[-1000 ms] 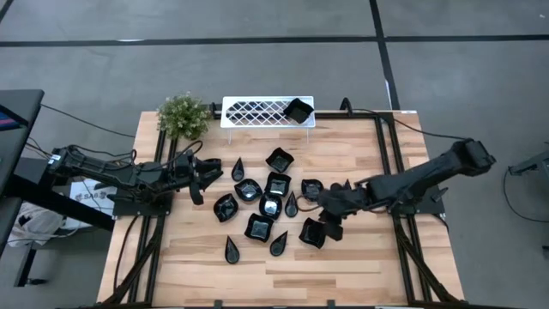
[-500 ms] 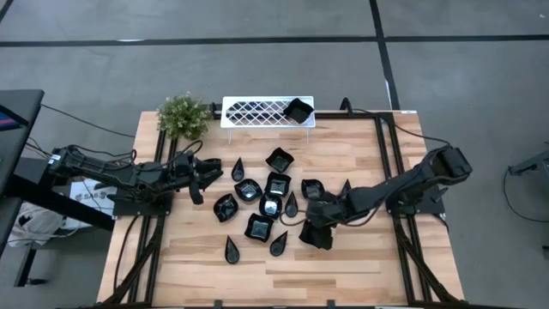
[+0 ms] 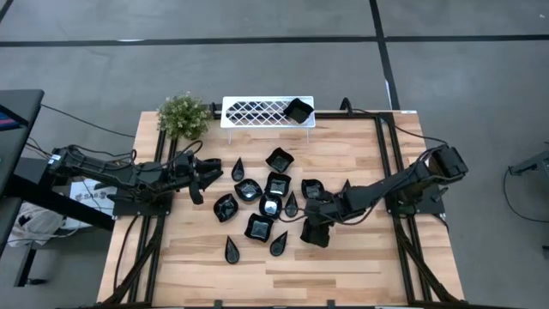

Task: Pick & Place Mini shaped plates
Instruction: Stack the distorted square plate on the top of the distorted square plate on the shelf

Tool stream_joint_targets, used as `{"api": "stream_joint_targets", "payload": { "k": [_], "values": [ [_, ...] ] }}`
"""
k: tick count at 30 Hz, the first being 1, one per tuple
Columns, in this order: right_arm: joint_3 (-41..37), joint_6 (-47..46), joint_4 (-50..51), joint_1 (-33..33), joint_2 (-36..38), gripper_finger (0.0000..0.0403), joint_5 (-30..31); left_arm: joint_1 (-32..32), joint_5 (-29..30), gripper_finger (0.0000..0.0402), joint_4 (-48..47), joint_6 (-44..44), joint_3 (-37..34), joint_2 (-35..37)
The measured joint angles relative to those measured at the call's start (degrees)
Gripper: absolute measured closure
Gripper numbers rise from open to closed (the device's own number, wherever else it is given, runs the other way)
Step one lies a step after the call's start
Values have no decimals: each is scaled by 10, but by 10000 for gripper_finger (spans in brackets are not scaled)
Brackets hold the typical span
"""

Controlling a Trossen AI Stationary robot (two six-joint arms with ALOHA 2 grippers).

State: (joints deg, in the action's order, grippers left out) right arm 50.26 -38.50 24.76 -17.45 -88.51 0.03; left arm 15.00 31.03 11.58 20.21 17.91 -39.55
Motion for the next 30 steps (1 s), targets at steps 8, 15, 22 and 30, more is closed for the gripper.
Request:
{"api": "stream_joint_targets", "payload": {
  "k": [8,15,22,30],
  "values": [
    [0,8,-30,0,21,263,0,0,0,247,0,0,0,0],
    [0,17,-4,13,32,270,2,0,0,247,0,0,0,0],
    [0,25,22,29,30,262,2,0,0,247,0,0,0,0],
    [-17,40,24,31,30,261,0,0,0,247,0,0,0,0]
  ]
}}
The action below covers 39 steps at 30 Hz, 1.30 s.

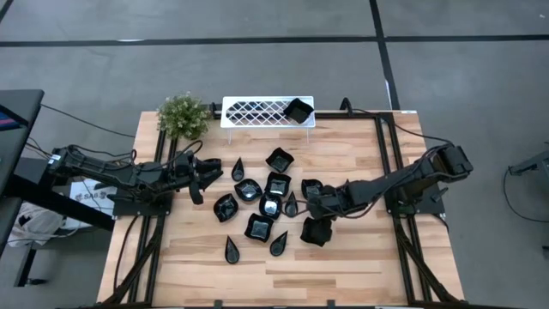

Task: Pick & Place Mini shaped plates
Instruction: Stack the distorted square plate on the top of the distorted square plate on the shelf

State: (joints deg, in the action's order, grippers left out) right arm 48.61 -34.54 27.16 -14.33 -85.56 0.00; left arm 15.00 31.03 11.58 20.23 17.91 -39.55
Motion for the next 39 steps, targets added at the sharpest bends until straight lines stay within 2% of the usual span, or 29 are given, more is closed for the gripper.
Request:
{"api": "stream_joint_targets", "payload": {
  "k": [14,21,35,39],
  "values": [
    [-22,19,-14,-1,0,266,0,0,0,247,0,0,0,0],
    [-43,1,-57,-1,0,265,-2,0,0,247,0,0,0,0],
    [-50,6,-62,-3,0,284,-13,0,0,247,0,0,0,0],
    [-50,5,-62,-3,0,304,-15,0,0,247,0,0,0,0]
  ]
}}
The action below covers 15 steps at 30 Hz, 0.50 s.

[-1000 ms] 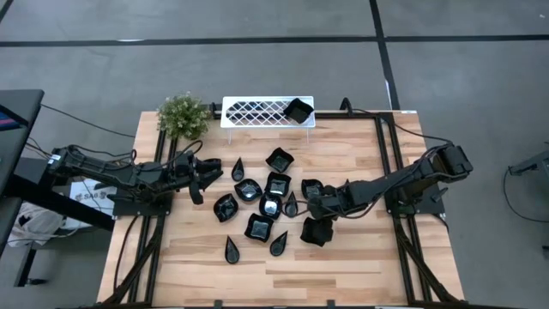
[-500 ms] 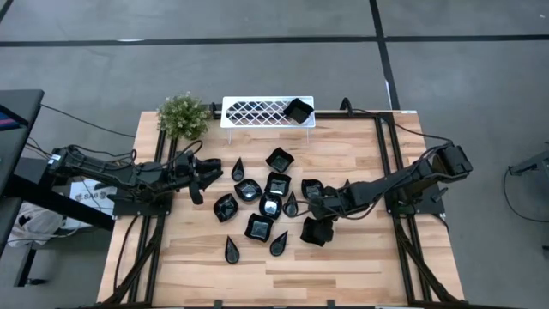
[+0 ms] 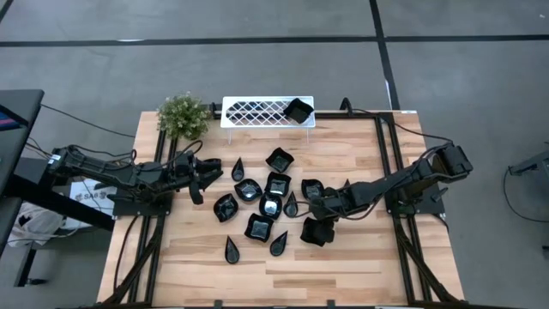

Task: Pick & Place Mini shaped plates
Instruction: Stack the distorted square plate on the top of the distorted square plate on the shelf

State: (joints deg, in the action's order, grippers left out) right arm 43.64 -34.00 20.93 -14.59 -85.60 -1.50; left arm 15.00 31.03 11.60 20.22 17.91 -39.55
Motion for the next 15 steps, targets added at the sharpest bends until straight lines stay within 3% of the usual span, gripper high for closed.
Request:
{"api": "stream_joint_targets", "payload": {
  "k": [7,15],
  "values": [
    [0,0,-1,0,0,389,-2,0,0,247,0,0,0,0],
    [0,-1,-6,1,0,400,-23,0,0,247,0,0,0,0]
  ]
}}
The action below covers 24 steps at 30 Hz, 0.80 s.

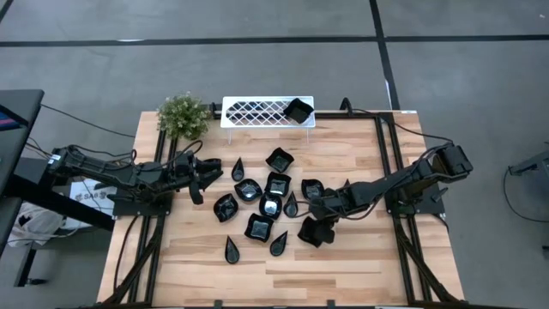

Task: Pick & Place Mini shaped plates
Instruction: Stack the distorted square plate on the top of the distorted square plate on the shelf

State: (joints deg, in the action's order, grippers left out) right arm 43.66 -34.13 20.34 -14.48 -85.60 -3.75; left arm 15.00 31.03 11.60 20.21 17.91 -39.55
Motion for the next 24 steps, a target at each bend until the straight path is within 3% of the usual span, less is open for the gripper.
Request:
{"api": "stream_joint_targets", "payload": {
  "k": [8,15,24],
  "values": [
    [35,7,0,4,0,401,-19,0,0,247,0,0,0,0],
    [81,44,8,47,2,402,-21,0,0,247,0,0,0,0],
    [237,157,77,138,2,402,-20,0,0,247,0,3,0,0]
  ]
}}
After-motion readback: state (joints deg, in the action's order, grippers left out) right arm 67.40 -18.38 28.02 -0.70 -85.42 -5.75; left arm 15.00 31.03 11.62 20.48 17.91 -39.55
